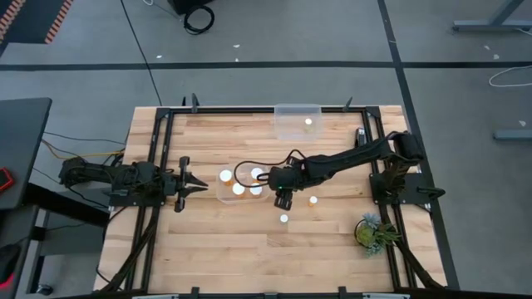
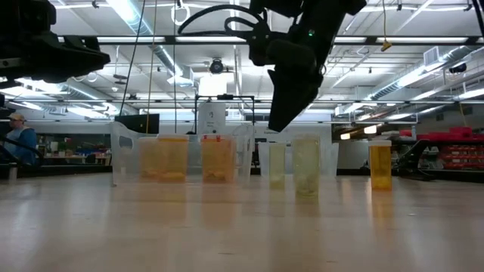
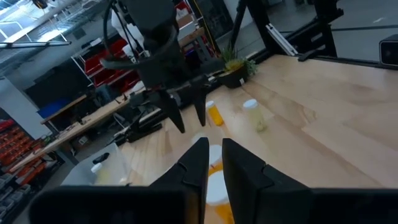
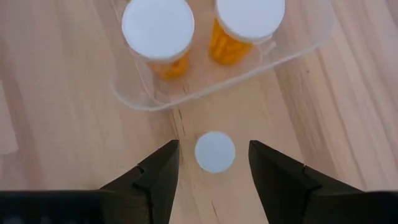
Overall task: Pick and place medicine bottles into bin by pill shape (circle, oval)
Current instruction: Put the top small yellow pill bottle into the top transparent bin
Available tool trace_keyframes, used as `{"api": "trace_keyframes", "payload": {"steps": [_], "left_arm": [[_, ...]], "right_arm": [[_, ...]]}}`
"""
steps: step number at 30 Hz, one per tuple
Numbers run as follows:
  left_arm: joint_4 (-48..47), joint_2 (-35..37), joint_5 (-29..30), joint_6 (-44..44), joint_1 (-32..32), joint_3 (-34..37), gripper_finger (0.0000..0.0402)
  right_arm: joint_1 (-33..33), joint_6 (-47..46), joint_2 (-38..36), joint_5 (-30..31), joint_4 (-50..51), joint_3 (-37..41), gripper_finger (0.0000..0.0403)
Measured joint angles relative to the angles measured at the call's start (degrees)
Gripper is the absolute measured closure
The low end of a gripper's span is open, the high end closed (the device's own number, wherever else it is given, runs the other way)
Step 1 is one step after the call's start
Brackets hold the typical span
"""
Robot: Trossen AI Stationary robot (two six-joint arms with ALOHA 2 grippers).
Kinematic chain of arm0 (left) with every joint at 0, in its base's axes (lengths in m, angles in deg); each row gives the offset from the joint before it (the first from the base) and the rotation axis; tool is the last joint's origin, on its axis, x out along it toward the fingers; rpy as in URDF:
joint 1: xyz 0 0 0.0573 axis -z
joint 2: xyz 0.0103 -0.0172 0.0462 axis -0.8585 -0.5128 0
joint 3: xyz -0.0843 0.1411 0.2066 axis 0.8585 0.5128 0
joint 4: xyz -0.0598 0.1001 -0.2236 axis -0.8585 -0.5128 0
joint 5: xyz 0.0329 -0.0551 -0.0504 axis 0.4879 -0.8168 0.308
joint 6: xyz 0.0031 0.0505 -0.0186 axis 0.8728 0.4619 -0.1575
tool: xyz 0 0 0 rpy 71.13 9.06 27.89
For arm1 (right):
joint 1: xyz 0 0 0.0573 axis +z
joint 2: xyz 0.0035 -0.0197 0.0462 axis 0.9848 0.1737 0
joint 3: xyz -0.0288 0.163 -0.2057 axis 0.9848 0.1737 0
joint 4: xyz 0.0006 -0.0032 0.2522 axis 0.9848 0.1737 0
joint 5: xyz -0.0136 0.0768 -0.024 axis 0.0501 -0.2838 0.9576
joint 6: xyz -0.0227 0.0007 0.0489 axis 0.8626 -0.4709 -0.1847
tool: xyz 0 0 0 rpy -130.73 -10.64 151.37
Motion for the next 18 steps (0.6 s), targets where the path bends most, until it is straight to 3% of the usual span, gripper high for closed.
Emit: {"api": "trace_keyframes", "payload": {"steps": [18], "left_arm": [[0.62,-0.59,0.12,0.00,0.00,0.00,0.0350]], "right_arm": [[1.54,-1.86,5.04,-2.18,3.86,0.04,0.0203]]}}
